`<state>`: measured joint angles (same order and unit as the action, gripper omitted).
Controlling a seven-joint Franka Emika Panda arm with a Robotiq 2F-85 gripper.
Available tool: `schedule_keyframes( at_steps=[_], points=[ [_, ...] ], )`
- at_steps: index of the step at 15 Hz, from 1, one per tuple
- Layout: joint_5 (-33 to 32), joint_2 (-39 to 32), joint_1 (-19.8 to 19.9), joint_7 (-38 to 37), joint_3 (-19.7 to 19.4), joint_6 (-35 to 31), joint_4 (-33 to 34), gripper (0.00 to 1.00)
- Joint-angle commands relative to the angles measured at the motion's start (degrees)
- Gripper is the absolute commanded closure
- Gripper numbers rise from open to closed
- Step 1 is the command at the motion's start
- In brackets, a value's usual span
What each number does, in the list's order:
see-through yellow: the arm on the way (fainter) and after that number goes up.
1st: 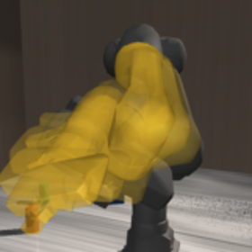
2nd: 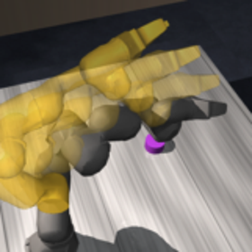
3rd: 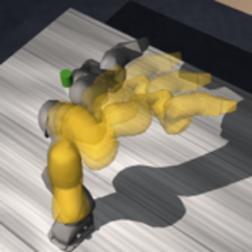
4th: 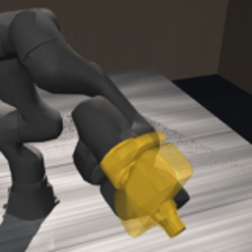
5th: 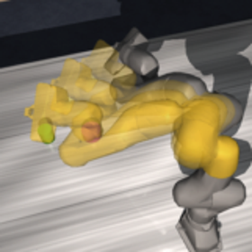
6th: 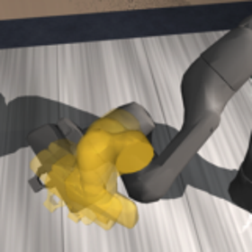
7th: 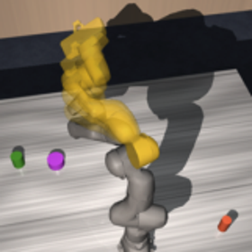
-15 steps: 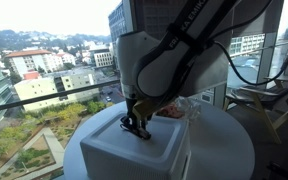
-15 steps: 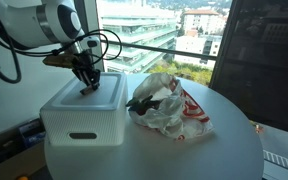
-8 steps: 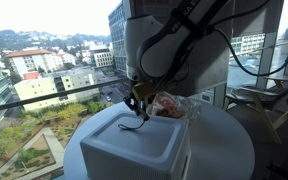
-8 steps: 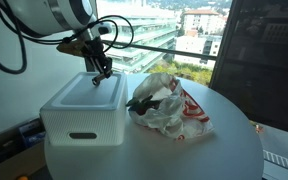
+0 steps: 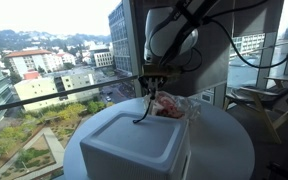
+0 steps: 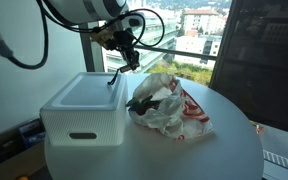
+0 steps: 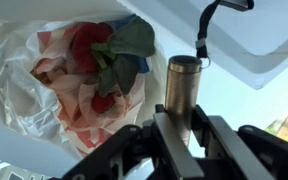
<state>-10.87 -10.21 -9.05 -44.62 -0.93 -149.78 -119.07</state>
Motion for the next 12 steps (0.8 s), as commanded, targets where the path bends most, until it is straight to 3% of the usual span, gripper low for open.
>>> schedule_keyframes(
  at_steps=[1,6,12],
  points=[
    [4.9,0.5,2.0,-2.5,-0.6,-4.5,1.3,0.85],
    [6.1,1.0,3.2,-6.9,-2.6,-8.5,2.0,0.85],
    [33.7,-3.9,8.8,7.1,2.7,-0.4,8.0,0.86]
  ],
)
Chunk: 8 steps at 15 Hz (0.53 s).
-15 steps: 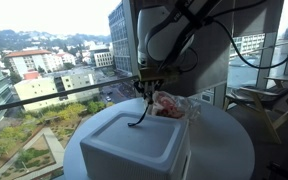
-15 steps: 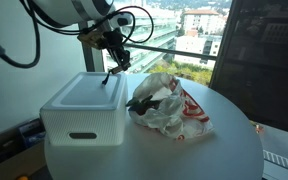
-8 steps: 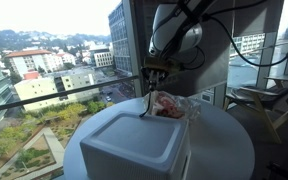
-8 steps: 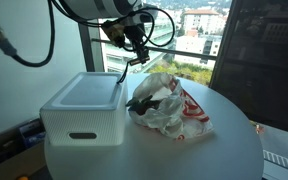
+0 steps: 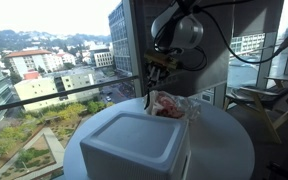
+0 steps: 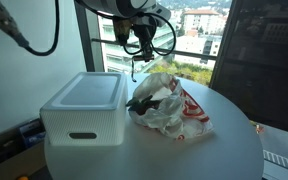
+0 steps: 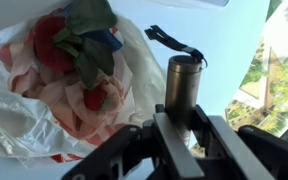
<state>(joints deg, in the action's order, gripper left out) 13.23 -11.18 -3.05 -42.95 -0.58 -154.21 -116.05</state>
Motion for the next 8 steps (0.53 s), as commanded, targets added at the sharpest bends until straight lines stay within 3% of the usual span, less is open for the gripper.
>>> schedule_keyframes(
  at_steps=[1,8],
  points=[
    [12.2,-3.9,3.3,6.5,2.4,5.4,6.2,0.85],
    [24.5,-10.5,8.6,10.0,1.4,16.8,15.3,0.84]
  ],
)
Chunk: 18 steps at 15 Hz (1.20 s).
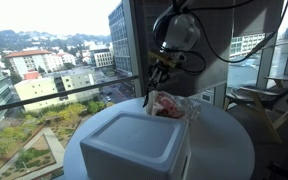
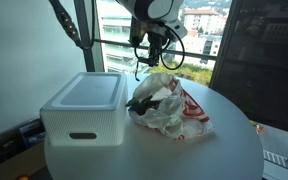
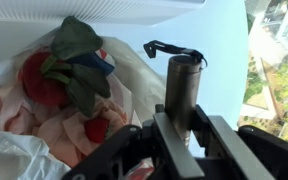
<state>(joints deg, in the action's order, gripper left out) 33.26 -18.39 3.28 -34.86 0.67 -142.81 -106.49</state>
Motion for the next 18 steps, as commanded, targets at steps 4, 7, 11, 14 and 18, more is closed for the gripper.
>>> schedule_keyframes(
  at_steps=[4,7,11,14,18],
  points=[
    [7.1,-7.2,3.8,1.6,-1.0,10.9,10.1,0.85],
    [7.1,-10.4,4.0,1.1,-1.7,12.8,12.8,0.86],
    [5.6,-13.3,3.1,0.2,-2.4,12.3,15.0,0.45],
    [6.0,-14.3,3.3,0.6,-2.1,12.4,16.1,0.31],
    [5.4,-13.5,2.4,1.4,-1.8,11.8,15.7,0.01]
  ],
)
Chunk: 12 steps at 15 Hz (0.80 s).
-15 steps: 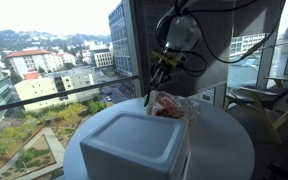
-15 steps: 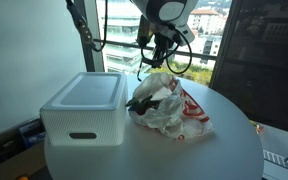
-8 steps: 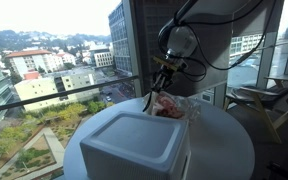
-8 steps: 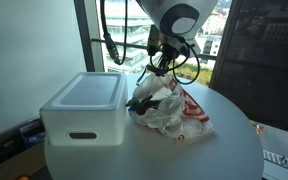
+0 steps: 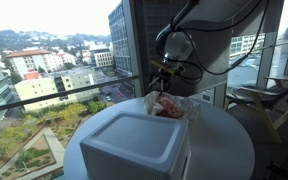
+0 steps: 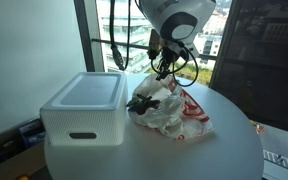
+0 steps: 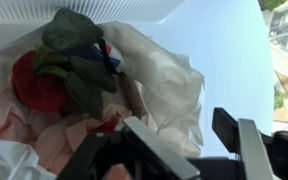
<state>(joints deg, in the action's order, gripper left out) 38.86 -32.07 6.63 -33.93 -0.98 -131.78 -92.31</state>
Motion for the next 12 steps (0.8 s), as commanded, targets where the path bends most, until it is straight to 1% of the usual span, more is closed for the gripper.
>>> schedule_keyframes(
  at_steps=[1,3,6,9,12],
  points=[
    [-1.2,1.3,-1.9,0.6,-0.2,0.4,0.5,0.00],
    [-4.7,3.5,-4.6,-0.1,-0.6,-0.6,-1.9,0.00],
    [-13.6,7.4,-9.4,-2.8,-1.1,-1.3,-6.3,0.00],
    [-21.8,10.8,-13.5,-8.1,-1.3,1.2,-10.1,0.00],
    [-28.9,13.6,-16.1,-12.9,-1.0,4.2,-13.3,0.00]
  ],
)
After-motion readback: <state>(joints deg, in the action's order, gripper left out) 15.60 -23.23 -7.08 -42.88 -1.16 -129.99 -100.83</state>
